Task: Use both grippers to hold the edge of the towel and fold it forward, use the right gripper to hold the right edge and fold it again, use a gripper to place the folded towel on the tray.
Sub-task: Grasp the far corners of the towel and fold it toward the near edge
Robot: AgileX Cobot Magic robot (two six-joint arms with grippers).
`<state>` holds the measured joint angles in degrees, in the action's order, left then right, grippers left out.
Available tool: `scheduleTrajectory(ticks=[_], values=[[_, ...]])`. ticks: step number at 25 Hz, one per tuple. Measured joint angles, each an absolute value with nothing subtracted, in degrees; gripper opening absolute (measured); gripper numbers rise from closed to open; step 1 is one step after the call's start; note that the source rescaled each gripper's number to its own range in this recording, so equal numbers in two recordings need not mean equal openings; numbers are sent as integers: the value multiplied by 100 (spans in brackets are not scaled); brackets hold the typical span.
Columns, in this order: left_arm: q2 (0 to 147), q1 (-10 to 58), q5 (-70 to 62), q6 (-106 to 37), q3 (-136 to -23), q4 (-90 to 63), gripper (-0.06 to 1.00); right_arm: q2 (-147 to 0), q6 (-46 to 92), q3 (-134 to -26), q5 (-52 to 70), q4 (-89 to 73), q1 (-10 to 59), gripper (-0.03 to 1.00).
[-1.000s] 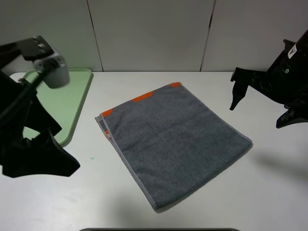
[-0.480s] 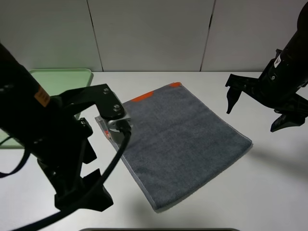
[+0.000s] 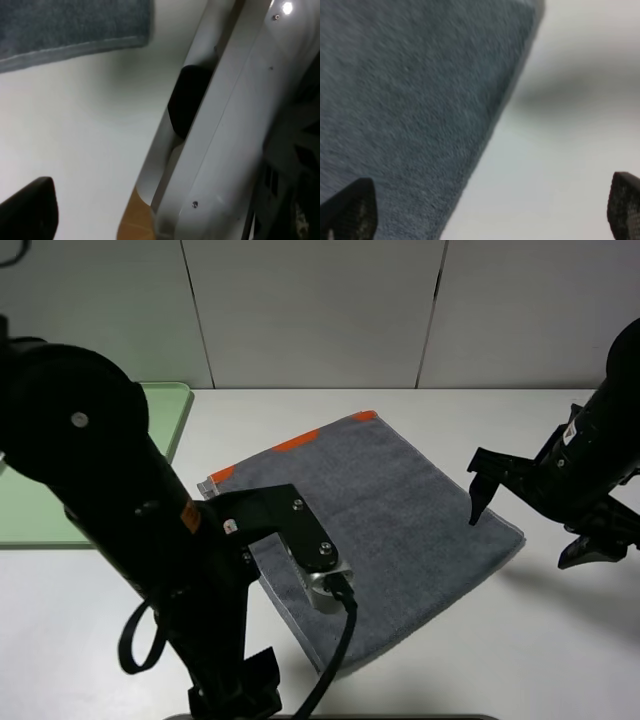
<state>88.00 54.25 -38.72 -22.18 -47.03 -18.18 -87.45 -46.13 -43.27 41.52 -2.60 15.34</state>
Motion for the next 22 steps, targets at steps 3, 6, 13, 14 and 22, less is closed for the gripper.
scheduleTrajectory(ticks=[3, 6, 13, 14, 22], values=[[9101, 5445, -3725, -2127, -4828, -1905, 93, -8745, -4608, -4262, 4029, -297, 1534, 100], [9426, 5445, -3710, -2063, -5122, -1972, 93, -8766, -4608, -4262, 3970, -325, 1534, 100], [10133, 5445, -3979, -1998, -6072, -1986, 93, -8820, -4500, -4250, 3868, -432, 1534, 100], [10201, 5445, -4030, -1990, -6172, -1986, 93, -8831, -4494, -4250, 3851, -438, 1534, 100], [10624, 5650, -4226, -1969, -6791, -1825, 93, -8837, -4449, -4250, 3605, -457, 1534, 100]])
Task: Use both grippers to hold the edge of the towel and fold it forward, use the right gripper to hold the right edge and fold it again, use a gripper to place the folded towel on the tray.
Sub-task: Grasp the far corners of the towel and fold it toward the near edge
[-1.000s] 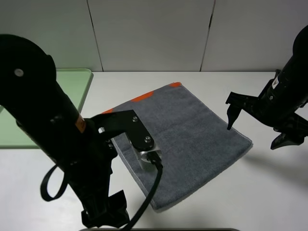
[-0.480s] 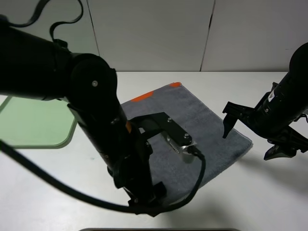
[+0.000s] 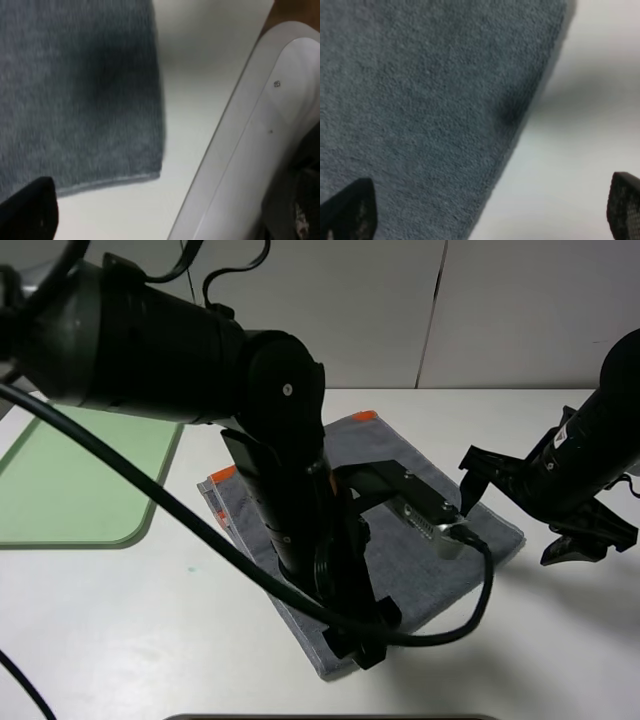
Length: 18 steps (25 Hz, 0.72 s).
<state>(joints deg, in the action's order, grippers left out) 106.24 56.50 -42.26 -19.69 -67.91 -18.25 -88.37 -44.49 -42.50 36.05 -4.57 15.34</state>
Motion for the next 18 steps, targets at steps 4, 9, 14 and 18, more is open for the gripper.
scheduleTrajectory(ticks=[4, 9, 14, 18], values=[[10810, 5907, -4308, -1790, -6834, -1697, 93, -8966, -4380, -4250, 3589, -497, 1534, 100], [10994, 6128, -4336, -1296, -6834, -1250, 93, -9226, -4306, -4250, 3622, -569, 1534, 100], [11097, 6159, -4236, -1132, -6834, -1105, 93, -9478, -4310, -4250, 3567, -594, 1534, 100], [11269, 6226, -4122, -1022, -6876, -1082, 93, -9683, -4305, -4250, 3585, -589, 1534, 100]])
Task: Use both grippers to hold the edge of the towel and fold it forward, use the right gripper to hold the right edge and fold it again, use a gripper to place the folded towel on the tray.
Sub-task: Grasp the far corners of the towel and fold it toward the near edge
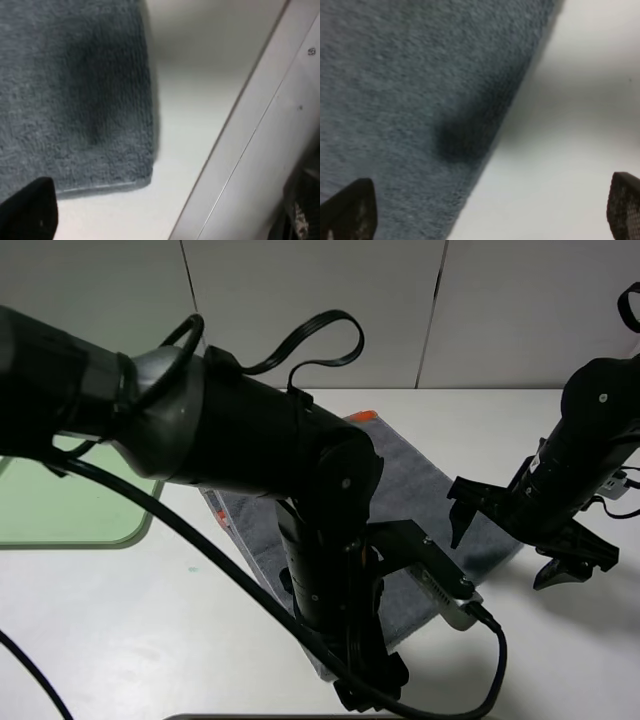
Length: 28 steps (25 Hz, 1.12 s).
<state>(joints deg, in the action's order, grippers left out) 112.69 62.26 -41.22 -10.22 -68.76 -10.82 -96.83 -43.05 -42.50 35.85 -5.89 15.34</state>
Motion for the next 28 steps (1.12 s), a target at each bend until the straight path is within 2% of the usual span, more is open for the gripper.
scheduleTrajectory(ticks=[13, 28], values=[[11535, 6310, -4005, -149, -7102, -645, 92, -9774, -4025, -3602, 3009, -982, 1534, 100], [11621, 6310, -3663, 120, -7102, -629, 92, -9774, -3854, -3575, 2765, -1233, 1534, 100]])
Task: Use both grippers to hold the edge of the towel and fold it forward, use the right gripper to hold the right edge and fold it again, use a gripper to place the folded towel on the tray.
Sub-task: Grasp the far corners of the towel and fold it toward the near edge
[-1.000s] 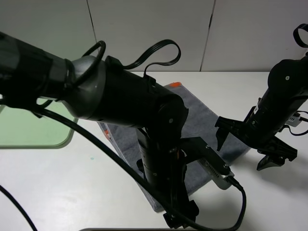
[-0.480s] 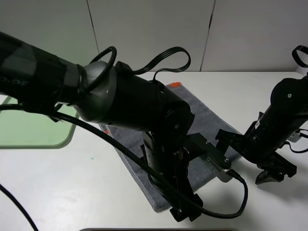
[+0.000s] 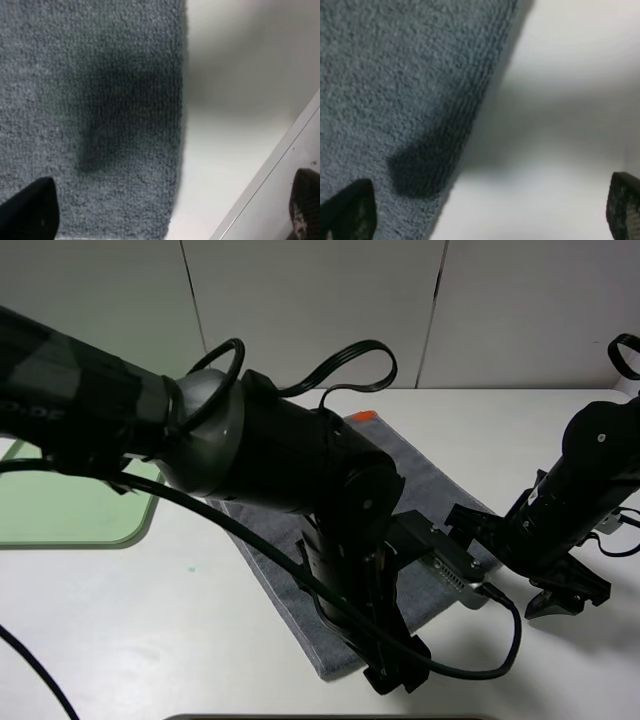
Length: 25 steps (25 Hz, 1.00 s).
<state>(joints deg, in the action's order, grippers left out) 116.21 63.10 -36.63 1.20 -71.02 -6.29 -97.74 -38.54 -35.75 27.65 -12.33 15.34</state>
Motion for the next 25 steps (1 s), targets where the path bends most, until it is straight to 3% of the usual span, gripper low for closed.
scheduleTrajectory(ticks=[18, 25], values=[[12091, 6322, -3723, 205, -7124, -552, 92, -9774, -3642, -3575, 2578, -1342, 1534, 100], [12134, 6329, -3722, 224, -7135, -364, 87, -9774, -3577, -3575, 2534, -1342, 1534, 100]])
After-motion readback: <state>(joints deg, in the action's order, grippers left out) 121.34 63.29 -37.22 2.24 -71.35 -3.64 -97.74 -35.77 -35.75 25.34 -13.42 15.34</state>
